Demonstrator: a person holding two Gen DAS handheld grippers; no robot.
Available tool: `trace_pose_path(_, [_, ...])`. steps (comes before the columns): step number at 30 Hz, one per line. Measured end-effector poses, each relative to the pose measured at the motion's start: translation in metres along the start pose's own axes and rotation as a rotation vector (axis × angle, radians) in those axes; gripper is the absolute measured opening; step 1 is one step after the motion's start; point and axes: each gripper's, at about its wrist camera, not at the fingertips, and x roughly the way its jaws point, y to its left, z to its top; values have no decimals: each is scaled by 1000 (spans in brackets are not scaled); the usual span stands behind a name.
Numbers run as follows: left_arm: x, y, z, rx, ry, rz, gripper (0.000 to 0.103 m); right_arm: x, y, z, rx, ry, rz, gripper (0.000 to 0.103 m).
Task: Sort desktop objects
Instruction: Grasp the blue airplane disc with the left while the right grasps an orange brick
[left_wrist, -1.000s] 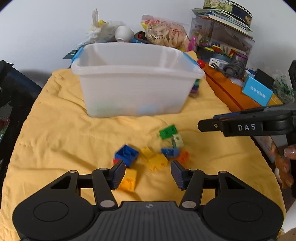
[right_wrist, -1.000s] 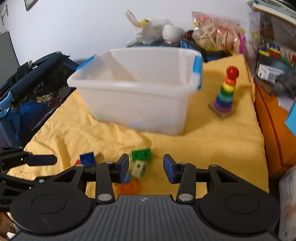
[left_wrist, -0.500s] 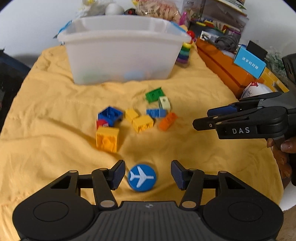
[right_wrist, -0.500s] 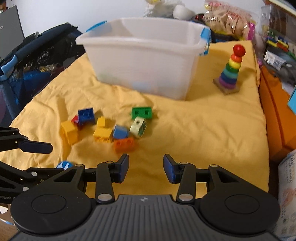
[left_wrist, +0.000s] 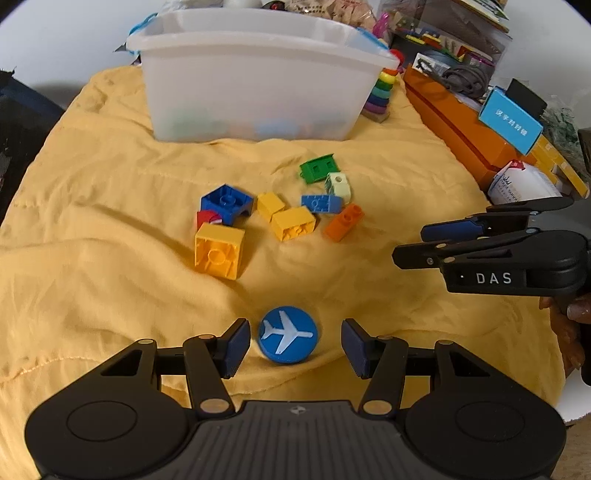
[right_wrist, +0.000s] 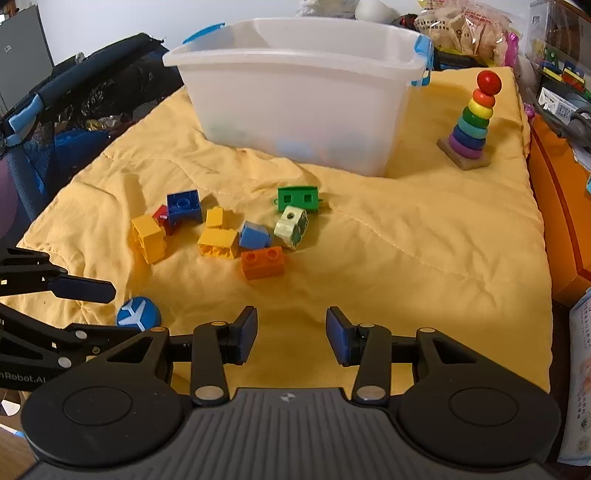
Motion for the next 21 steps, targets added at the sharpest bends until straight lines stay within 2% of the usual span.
trace_pose_path(6, [9, 7, -3, -23, 30, 0, 56, 11, 4, -4, -16, 42, 3, 44])
trace_pose_path(10, [13, 9, -4, -15, 26, -6, 56, 11, 12, 13, -35, -10, 11, 45])
trace_pose_path(13, [15, 4, -3, 33, 20, 7, 55, 21, 18, 31, -50, -41, 19, 46])
trace_pose_path(16, [16, -1, -2, 92, 24, 36, 43, 42, 21, 42, -48, -3, 24, 49])
trace_pose_path(18, [14, 0, -3, 97, 18, 26, 43, 52, 24, 40, -62, 32, 22, 44])
trace_pose_path(19, [12, 2, -4, 92, 14, 19, 43, 53, 25, 37, -72, 42, 17, 34])
trace_pose_path(21, [7, 5, -2, 82, 4, 8, 43, 47, 28, 30, -98, 29, 12, 34])
